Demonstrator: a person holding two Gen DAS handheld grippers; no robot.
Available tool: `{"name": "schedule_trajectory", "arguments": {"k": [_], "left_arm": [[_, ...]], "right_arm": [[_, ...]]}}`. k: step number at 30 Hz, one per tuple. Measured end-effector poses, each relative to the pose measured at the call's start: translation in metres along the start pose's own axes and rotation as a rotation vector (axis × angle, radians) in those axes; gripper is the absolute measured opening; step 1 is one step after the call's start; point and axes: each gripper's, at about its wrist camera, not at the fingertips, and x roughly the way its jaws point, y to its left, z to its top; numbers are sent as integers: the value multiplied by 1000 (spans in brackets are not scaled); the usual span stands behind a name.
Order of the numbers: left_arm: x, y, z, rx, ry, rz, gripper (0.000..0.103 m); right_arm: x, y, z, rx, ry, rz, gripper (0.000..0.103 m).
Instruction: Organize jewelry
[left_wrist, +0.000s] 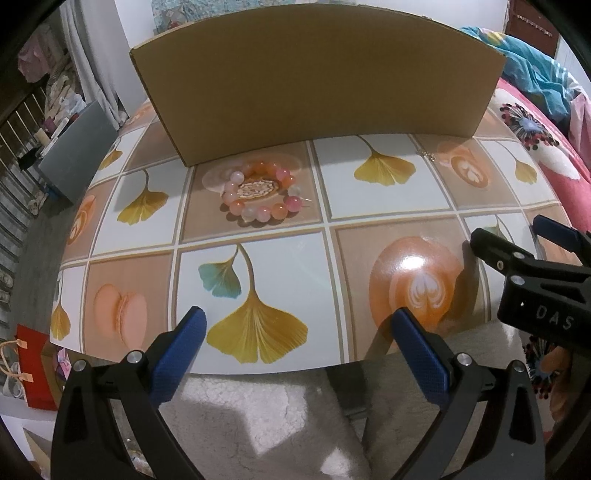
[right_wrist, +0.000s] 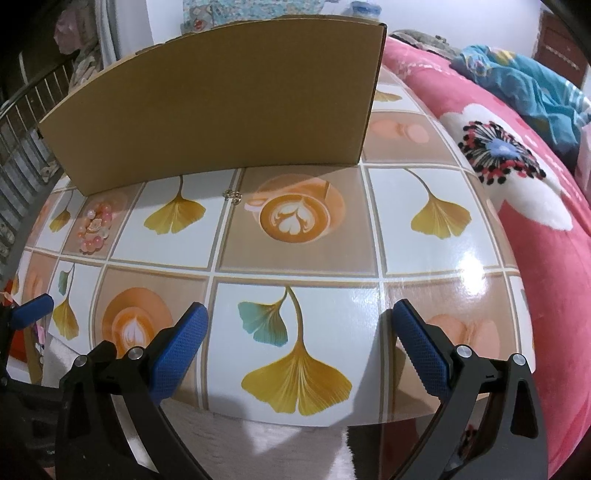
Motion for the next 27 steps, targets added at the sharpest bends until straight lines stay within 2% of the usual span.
{"name": "schedule_trajectory", "arguments": {"k": [5,9,14,18,22,24,27], "left_arm": [[-1,-5,-12,40,-45,4,99],[-8,-1,-23,88,-98,-45,99],[-20,24,-37,68,-172,-112,98],[-26,39,-25,47,-223,-128,98],[-16,45,-7,20,-166,-118,98],[-4,45,1,9,-108,-68,98],[5,46,10,-7,-60,-32,98]], "right_arm": [[-1,1,-2,-8,-10,2,95],[-4,1,-7,-28,-33,10,95],[-5,1,-8,-44,-47,21,95],[-6,3,-9,-52,-54,24,95],[-5,2,-7,-59,-48,26,95],[-4,4,-4,-71,-32,28,95],[-3,4,-1,-81,-12,32,95]]}}
